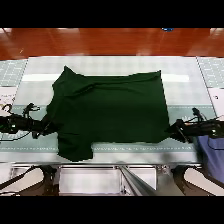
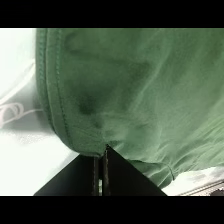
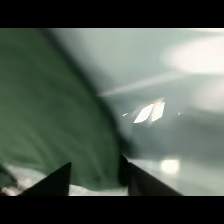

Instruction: Fold the shirts.

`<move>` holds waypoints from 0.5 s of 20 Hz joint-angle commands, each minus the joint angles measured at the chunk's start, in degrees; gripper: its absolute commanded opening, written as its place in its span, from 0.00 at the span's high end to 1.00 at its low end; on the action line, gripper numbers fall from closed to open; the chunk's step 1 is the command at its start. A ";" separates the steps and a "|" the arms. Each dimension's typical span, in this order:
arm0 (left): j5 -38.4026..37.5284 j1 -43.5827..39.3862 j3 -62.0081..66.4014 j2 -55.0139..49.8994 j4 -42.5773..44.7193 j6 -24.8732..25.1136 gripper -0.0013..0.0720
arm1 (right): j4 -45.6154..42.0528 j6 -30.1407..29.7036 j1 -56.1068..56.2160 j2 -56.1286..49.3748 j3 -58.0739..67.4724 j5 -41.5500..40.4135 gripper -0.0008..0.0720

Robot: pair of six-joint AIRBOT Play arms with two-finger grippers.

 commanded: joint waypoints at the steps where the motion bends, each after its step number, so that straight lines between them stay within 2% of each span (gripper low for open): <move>1: 0.20 -0.02 0.22 -0.02 -0.85 0.00 0.95 | 7.26 -4.46 5.84 -3.80 0.31 -3.93 0.81; 2: -0.09 -0.02 0.66 0.00 -1.16 0.02 0.95 | 9.44 -6.45 6.97 -3.78 1.20 -3.32 0.95; 6: -3.30 0.02 8.28 2.40 -6.49 2.40 0.95 | 10.14 -7.41 7.54 -0.50 11.28 3.61 0.95; 10: -3.15 -0.04 24.22 8.00 -23.28 3.28 0.95 | 9.81 -2.58 7.54 5.84 34.01 5.35 0.95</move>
